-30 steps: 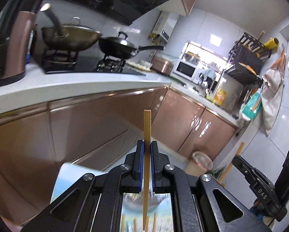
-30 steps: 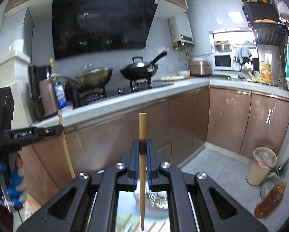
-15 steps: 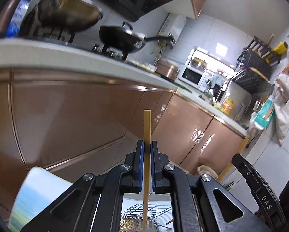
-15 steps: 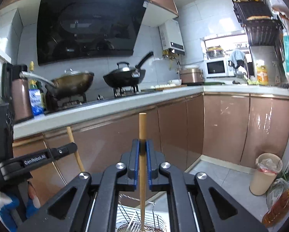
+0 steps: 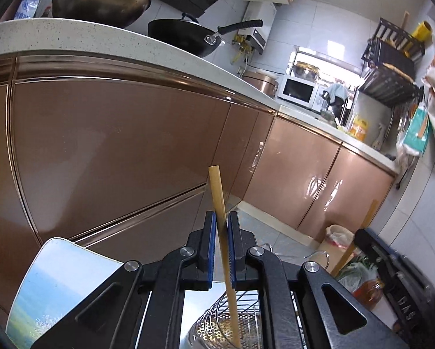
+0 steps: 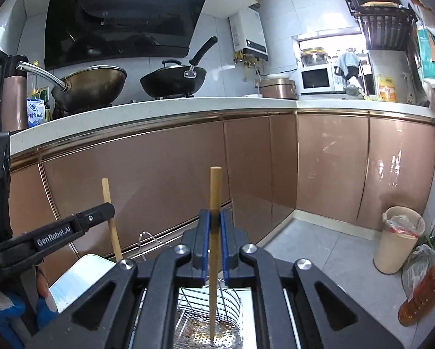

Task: Organize utensils
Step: 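Open the left tool over the holder while the right tool releases its chopstick, then move both open tools back down toward the remaining chopsticks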

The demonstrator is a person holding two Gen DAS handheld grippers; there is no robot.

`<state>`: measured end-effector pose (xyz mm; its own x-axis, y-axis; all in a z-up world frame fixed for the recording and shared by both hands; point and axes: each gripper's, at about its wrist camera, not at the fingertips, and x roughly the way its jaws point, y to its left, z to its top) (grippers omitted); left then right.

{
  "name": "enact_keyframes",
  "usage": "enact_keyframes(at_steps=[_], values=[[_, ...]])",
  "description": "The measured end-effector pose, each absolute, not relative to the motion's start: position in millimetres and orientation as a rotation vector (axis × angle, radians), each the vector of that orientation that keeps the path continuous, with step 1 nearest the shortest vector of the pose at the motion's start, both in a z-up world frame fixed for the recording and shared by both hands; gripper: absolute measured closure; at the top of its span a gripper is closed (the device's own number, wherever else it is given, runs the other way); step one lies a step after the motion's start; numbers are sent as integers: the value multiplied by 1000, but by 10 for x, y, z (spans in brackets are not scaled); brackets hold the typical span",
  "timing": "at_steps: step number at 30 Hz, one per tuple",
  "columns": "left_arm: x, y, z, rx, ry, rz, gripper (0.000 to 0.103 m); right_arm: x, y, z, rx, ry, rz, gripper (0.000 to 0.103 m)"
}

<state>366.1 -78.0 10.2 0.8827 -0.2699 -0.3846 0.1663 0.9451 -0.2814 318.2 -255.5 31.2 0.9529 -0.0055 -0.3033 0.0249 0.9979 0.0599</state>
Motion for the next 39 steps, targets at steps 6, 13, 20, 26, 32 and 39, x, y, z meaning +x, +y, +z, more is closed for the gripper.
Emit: enact_keyframes(at_steps=[6,13,20,26,32,39], values=[[3608,-805,71,-228,441,-215,95,3065,-2628,345,76,315,-27,96],[3520,-760,144,-217,450,-201,69,2922,-2693,408,109,318,-30,95],[3172,-613,350,-185,420,-174,48,2635,-2656,615,115,306,-48,76],[2695,-310,767,-137,350,-99,35,2197,-2629,922,118,273,-72,76],[2309,57,1097,-124,380,-66,32,1738,-2541,1283,108,260,-85,76],[1896,352,1256,-108,492,-38,32,1270,-2376,1590,94,274,-105,76]])
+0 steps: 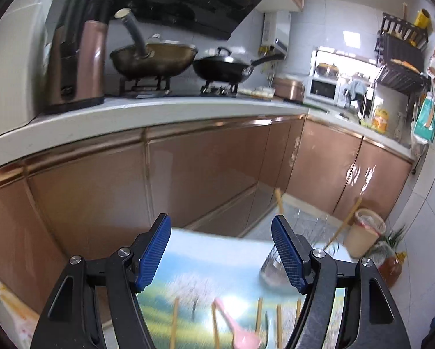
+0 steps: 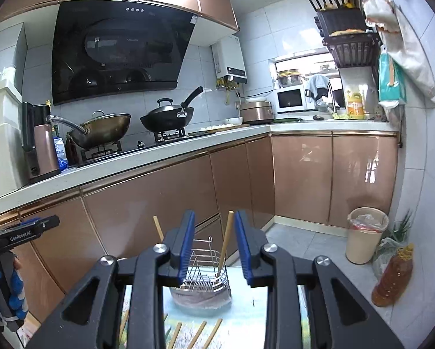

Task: Organize utensils
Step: 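Move both open tools back down toward the remaining chopsticks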

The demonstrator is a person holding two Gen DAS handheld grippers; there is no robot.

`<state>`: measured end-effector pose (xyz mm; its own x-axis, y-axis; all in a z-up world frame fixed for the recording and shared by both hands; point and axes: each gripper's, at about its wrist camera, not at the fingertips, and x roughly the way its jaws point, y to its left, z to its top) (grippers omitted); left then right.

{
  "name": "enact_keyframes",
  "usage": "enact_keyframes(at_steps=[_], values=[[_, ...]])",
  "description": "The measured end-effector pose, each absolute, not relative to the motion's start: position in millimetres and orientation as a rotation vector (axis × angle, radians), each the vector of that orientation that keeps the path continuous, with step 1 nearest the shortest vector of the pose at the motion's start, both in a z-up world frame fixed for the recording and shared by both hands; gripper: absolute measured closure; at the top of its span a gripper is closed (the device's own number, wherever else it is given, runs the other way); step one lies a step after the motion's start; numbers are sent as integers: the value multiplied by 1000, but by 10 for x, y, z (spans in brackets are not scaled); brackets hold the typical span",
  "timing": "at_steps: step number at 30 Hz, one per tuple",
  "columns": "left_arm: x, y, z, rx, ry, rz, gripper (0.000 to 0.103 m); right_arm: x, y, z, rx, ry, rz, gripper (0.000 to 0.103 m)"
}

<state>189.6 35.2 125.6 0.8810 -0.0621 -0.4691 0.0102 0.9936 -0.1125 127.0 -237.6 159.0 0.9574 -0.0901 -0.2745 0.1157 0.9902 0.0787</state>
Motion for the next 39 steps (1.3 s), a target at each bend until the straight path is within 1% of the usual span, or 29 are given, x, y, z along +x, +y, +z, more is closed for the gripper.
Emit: enact_keyframes(at_steps=[8,19,23,33,39], values=[[1464,599,1136,-107,610,-17,33,787,-2153,1734,88,313,-116,76],[1027,721,1128,-91,619,-19,33,376,-1978,1751,70,363,-116,76],[966,749,1027,-96,641,-33,33,322,-1958,1531,89,424,-107,76],[904,768,519,-86,712,-37,33,327,-1994,701,149,589,-105,76],[1071,785,204,-82,772,-10,33,438,-2026,430,167,636,-99,76]])
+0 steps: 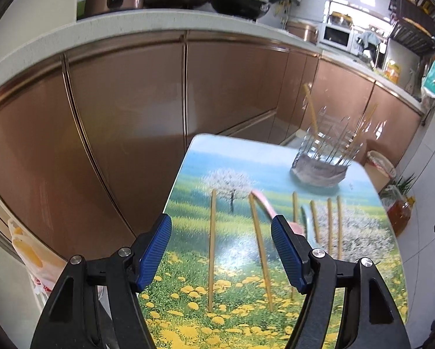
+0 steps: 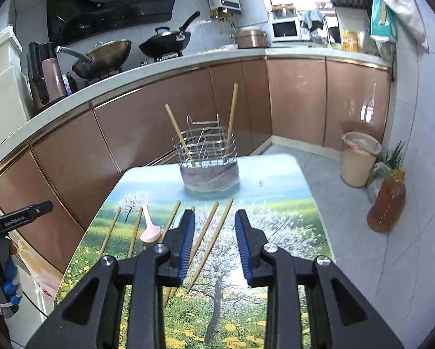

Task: Organize utensils
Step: 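Move both open tools back down toward the remaining chopsticks, then close the left tool on a chopstick while the right tool grasps another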

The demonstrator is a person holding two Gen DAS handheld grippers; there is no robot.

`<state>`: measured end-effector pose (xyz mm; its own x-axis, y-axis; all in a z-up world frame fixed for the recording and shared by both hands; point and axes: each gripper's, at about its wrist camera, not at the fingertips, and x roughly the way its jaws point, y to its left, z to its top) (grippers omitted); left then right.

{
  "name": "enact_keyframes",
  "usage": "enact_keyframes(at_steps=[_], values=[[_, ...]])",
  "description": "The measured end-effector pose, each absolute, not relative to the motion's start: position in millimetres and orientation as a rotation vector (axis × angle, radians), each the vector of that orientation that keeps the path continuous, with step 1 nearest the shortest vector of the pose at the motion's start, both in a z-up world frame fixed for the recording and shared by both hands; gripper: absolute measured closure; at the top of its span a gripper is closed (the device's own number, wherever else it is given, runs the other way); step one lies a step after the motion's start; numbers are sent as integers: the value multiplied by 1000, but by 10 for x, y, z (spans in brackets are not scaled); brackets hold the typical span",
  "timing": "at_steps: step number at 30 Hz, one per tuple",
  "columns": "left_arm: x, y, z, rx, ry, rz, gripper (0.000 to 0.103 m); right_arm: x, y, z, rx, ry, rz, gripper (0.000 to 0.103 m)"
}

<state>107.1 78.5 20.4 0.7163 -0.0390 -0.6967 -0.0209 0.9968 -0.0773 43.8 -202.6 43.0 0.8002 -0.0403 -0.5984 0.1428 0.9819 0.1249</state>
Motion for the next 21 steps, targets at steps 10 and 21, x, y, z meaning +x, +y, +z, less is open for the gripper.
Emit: enact_keyframes(at_steps=[10,21], values=[[1546,671,-293,-98,940,-39,33,871,-2120,-35,227,763,-41,61],[2259,459,-791,-92,1168,-66,47,1543,-2175,-340,154,926,-62,62]])
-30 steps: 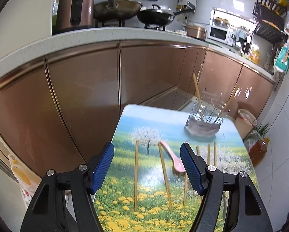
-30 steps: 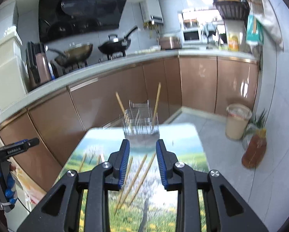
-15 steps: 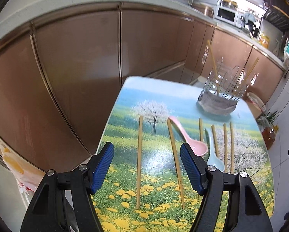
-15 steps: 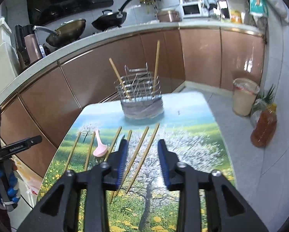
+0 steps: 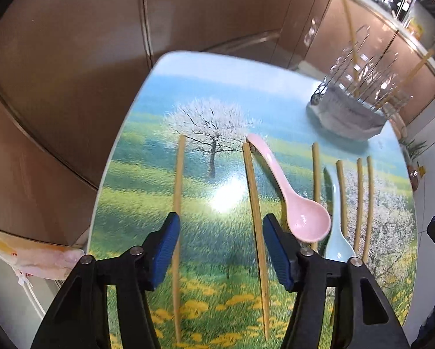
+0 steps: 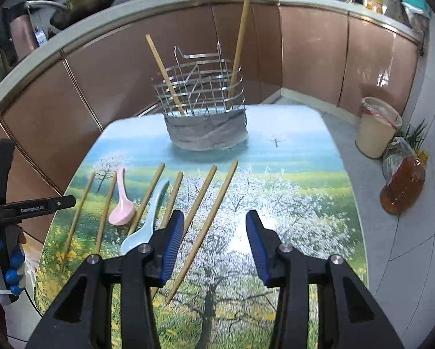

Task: Organize utensils
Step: 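Close the left tool on a chopstick while the right tool grasps another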

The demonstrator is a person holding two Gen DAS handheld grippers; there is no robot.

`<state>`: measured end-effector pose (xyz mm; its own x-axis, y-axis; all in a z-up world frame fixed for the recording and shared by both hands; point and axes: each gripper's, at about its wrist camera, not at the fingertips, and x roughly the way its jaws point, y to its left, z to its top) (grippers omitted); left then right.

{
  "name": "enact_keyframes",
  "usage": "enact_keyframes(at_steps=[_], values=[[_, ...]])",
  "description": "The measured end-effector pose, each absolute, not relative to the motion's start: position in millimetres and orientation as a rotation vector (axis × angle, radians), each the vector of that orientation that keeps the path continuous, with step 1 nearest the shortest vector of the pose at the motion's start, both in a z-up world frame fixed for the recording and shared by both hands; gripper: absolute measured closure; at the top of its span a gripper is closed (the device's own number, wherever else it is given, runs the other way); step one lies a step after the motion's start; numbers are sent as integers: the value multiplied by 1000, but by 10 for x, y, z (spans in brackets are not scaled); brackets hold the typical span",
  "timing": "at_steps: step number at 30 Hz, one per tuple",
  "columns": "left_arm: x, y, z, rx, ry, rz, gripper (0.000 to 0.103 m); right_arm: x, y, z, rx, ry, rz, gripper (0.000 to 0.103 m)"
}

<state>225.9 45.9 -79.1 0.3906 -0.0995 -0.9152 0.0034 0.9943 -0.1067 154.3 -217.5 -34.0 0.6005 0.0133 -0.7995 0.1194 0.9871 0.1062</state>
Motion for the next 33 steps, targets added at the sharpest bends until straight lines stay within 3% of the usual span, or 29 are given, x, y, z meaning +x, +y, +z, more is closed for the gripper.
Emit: enact_keyframes(at_steps=[15,20,33], values=[[2848,291,-1151,-71,1293,-66,49,2281,-2342,-790,185,1104,-78,63],[2983,274,-1249,-79,1332,-78,61,2436,-2407,-898,199,1148,-91,73],[3228,116,-1276,-56,1336,-104,81,2689,-2491,-1087,211,1205,-113,79]])
